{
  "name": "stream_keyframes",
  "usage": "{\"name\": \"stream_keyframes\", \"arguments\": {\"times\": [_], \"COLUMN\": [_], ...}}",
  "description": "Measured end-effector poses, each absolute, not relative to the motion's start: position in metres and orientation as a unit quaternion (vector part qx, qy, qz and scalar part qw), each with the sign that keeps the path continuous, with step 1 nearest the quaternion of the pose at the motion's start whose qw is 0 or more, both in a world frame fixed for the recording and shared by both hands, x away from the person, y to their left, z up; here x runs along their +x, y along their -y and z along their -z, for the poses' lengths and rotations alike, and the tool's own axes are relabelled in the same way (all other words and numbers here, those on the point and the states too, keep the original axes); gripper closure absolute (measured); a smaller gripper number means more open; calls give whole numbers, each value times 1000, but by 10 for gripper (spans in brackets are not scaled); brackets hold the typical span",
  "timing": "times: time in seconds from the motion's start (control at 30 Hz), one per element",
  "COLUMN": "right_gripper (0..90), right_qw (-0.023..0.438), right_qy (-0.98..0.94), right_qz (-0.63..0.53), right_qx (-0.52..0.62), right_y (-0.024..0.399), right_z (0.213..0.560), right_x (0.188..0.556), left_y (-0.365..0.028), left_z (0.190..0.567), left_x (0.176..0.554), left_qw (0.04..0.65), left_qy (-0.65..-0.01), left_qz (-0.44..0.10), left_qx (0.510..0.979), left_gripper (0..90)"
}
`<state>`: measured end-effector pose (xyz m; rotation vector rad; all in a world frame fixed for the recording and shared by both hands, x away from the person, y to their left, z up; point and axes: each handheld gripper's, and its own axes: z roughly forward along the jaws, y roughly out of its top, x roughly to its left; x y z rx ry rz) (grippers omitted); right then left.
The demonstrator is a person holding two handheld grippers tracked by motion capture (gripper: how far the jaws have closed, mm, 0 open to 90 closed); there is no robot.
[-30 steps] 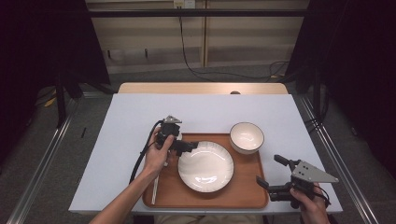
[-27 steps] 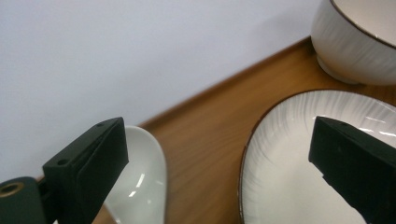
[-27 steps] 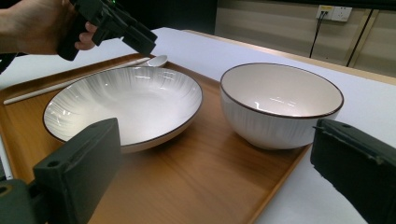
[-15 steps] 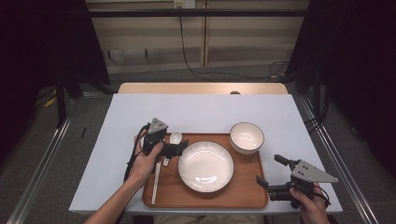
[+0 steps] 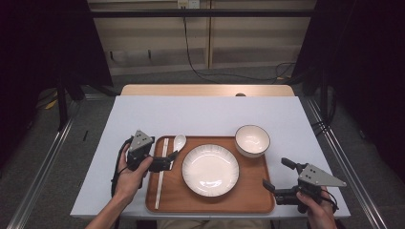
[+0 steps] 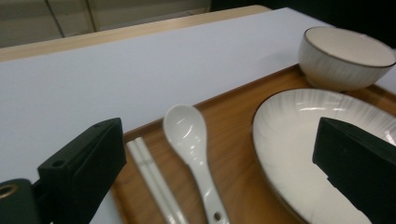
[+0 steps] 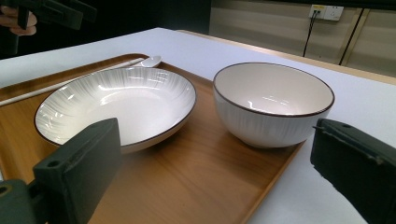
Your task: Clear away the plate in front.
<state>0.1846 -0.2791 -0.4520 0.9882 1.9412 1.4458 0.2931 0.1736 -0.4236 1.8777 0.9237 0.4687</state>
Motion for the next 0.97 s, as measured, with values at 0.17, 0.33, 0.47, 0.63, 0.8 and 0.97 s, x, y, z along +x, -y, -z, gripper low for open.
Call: {"name": "stream_keyframes", "arguments": {"times": [0.17,0.33,0.47,0.63,0.8,0.97], "right_gripper": [18,17,17,18,18,18], "right_qw": [262,263,261,258,259,263], "right_qy": [-717,-715,-718,-719,-717,-719], "right_qz": [-532,-532,-526,-521,-519,-515], "right_qx": [367,369,374,381,387,385], "right_y": [278,279,280,281,282,283], "right_z": [453,453,454,456,456,455], "right_x": [186,185,187,188,188,187], "left_y": [-185,-196,-205,-212,-218,-221], "left_z": [426,430,431,436,446,443], "left_x": [279,267,257,240,239,238], "left_qw": [483,484,480,479,472,472], "left_qy": [-384,-405,-404,-418,-417,-413], "left_qz": [-203,-200,-194,-206,-203,-207], "left_qx": [760,750,755,743,750,751], "left_gripper": [21,23,24,26,21,15]}}
